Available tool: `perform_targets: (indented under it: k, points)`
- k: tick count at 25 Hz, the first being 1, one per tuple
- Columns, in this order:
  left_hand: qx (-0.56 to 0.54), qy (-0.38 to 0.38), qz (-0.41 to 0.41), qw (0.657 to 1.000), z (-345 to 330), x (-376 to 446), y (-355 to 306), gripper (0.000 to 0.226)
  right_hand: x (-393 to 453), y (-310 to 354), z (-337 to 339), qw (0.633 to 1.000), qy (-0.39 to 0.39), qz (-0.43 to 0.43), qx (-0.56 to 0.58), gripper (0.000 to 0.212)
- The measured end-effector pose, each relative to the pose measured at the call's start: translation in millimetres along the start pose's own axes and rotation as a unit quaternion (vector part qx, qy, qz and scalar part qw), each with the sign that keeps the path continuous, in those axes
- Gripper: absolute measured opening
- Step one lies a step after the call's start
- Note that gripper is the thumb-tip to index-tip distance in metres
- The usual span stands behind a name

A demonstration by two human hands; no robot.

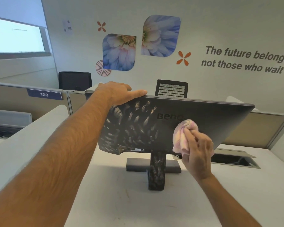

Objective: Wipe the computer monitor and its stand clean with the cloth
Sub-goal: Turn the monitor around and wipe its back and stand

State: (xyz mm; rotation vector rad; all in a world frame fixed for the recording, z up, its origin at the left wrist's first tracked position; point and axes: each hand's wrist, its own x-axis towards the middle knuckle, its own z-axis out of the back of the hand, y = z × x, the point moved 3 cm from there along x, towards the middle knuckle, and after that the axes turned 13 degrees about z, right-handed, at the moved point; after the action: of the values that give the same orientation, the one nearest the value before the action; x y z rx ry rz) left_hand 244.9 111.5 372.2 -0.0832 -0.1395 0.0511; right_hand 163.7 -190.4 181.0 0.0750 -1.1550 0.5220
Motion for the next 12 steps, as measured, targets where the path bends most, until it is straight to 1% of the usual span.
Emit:
perform_targets:
  k: [1, 2, 3, 5, 6, 7, 8, 10, 12]
  points:
    - [0.001, 0.0, 0.001, 1.0, 0, -1, 0, 0.117, 1, -3, -1, 1.0, 0.011, -0.003, -0.007, 0.083]
    - [0.001, -0.003, 0.002, 1.0, 1, -2, -1, 0.116, -3, -1, -5, 0.999, 0.038, 0.023, -0.016, 0.084]
    - [0.0, -0.005, 0.003, 1.0, 0, -2, -1, 0.116, -11, 5, -9, 0.994, 0.081, 0.071, -0.024, 0.085]
    - [-0.011, 0.0, 0.01, 1.0, 0, -2, -1, 0.121, -29, 20, -18, 0.969, 0.177, 0.17, -0.032, 0.083]
    - [-0.021, 0.005, 0.014, 1.0, 0, -1, -1, 0.125, -33, 23, -18, 0.963, 0.189, 0.188, -0.031, 0.08]
    - [-0.037, 0.01, 0.017, 0.999, -1, 0, -1, 0.128, -30, 24, -15, 0.968, 0.169, 0.183, -0.023, 0.077]
    - [-0.057, 0.014, 0.021, 0.998, -1, 1, 0, 0.129, -20, 24, -10, 0.978, 0.131, 0.163, -0.012, 0.075]
    - [-0.101, 0.018, 0.022, 0.994, 3, 3, 3, 0.123, 11, 23, 4, 0.992, 0.048, 0.12, 0.006, 0.076]
    - [-0.122, 0.011, 0.018, 0.992, 7, 4, 9, 0.116, 51, 22, 19, 0.996, -0.017, 0.083, 0.003, 0.077]
